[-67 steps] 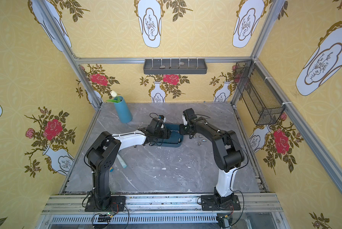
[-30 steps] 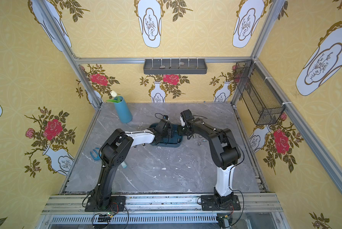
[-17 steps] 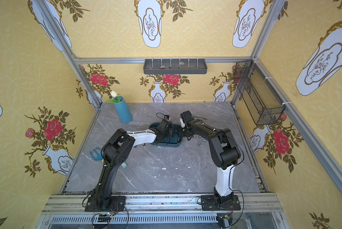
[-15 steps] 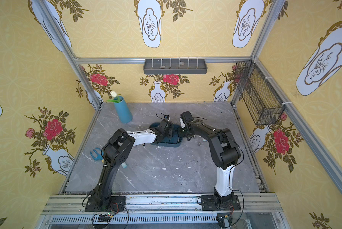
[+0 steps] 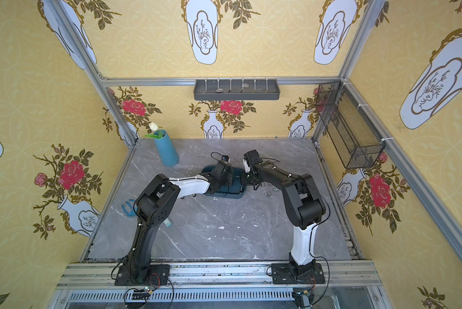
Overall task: Take out the socket from the storage box
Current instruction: Pick up the socket head from the storage box.
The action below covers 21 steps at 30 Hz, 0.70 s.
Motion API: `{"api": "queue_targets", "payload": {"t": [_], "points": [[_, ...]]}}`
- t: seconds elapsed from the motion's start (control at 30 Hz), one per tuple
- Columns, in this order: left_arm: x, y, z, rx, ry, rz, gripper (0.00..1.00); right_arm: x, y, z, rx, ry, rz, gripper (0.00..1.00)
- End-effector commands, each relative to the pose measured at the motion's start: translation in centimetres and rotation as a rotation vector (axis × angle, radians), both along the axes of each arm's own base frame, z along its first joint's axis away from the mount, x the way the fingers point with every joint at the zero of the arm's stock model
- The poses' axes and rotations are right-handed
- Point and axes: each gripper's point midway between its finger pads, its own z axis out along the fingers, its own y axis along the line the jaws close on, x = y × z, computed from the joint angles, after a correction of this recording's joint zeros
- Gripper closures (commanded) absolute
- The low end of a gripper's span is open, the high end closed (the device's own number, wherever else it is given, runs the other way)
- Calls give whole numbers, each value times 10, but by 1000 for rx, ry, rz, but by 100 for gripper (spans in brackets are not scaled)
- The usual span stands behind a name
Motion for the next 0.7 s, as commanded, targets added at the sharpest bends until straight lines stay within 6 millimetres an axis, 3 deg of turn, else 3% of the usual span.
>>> {"api": "queue_targets", "payload": {"t": [0.0, 0.23, 0.43, 0.67], "points": [[-4, 1, 9, -17, -14, -14, 72, 10, -1, 10, 9, -46, -4, 69], [-18, 12, 28, -35, -26, -18, 73, 12, -7, 8, 5, -46, -14, 69], [-35, 34, 49, -49, -27, 2, 75, 12, -8, 9, 8, -49, -17, 69], [-49, 87, 62, -81, -3, 81, 76, 12, -10, 9, 3, -52, -14, 69]]}}
